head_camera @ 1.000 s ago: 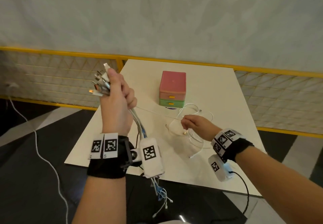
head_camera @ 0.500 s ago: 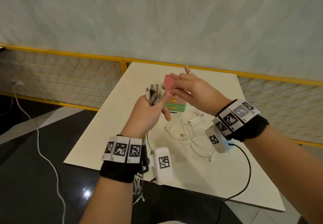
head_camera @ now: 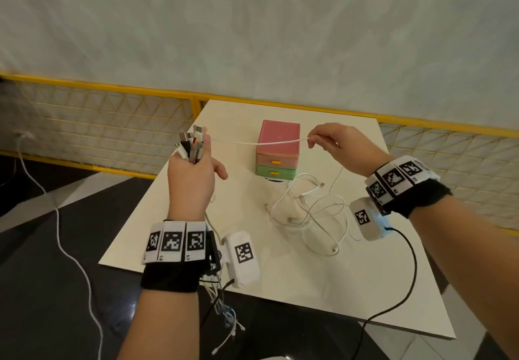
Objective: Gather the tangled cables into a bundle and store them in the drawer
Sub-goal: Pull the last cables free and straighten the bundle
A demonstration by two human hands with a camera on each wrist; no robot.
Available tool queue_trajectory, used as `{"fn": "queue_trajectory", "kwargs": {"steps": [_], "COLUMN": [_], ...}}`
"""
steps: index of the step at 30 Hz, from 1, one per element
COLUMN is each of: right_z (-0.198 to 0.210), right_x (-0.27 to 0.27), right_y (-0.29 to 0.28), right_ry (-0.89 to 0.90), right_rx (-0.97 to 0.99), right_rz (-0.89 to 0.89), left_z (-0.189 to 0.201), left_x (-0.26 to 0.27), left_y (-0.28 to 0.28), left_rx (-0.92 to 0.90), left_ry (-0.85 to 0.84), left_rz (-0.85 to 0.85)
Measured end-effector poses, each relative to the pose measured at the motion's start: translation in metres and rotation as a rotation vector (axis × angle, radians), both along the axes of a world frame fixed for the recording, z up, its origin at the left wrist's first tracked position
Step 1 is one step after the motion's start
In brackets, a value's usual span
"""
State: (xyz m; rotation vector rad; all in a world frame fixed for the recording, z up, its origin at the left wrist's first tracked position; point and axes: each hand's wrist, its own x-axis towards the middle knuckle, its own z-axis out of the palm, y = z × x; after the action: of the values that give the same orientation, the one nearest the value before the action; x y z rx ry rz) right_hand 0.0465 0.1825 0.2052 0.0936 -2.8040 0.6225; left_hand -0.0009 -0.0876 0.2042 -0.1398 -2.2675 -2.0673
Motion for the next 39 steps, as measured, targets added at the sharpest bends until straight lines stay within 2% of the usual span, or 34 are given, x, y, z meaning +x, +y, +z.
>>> {"fn": "queue_trajectory", "kwargs": {"steps": [2,5,7,9,11,15,17,20,24,27,29,31,34,39], "right_z": [0.009,0.020,0.027,0.032,0.034,0.027,0.020,0.014,0.022,0.034,0.036,0.031,0.010,-0.021], "right_x": [-0.003,-0.009,-0.013,-0.015,-0.014,-0.008,-0.007,-0.008,-0.012,-0.013,-0.013,-0.012,-0.010,-0.011], "right_y": [-0.006,-0.023,-0.039,-0.047,-0.043,-0.013,0.002,0.006,-0.020,-0.037,-0.033,-0.018,0.011,0.036], "right_ry": [0.023,0.041,0.133,0.204,0.202,0.061,0.019,-0.007,0.026,0.123,0.120,0.065,-0.019,-0.141], "right_rx": [0.063,0.181,0.259,0.311,0.239,-0.026,-0.022,0.013,0.140,0.215,0.182,0.073,-0.027,-0.108], "right_rz": [0.050,0.161,0.251,0.316,0.317,0.103,0.037,0.009,0.145,0.260,0.267,0.192,0.062,-0.060], "left_z": [0.005,0.009,0.008,0.003,0.002,0.014,0.015,0.015,0.015,0.009,0.007,0.010,0.017,0.017], "left_x": [0.006,0.017,0.022,0.023,0.023,0.009,0.002,0.003,0.017,0.020,0.019,0.015,0.006,-0.007], "left_y": [0.005,0.023,0.038,0.047,0.045,0.022,0.013,0.014,0.040,0.056,0.055,0.049,0.033,0.017], "left_rx": [0.051,0.040,-0.142,-0.255,-0.205,-0.030,-0.002,-0.045,0.069,-0.226,-0.223,-0.119,0.042,0.141], "left_ry": [0.041,0.127,0.114,0.064,0.029,0.131,0.183,0.141,0.100,0.096,0.079,0.089,0.135,0.129], "left_rz": [-0.002,-0.206,-0.347,-0.395,-0.354,-0.107,-0.024,0.025,-0.279,-0.402,-0.371,-0.295,-0.144,0.044]}}
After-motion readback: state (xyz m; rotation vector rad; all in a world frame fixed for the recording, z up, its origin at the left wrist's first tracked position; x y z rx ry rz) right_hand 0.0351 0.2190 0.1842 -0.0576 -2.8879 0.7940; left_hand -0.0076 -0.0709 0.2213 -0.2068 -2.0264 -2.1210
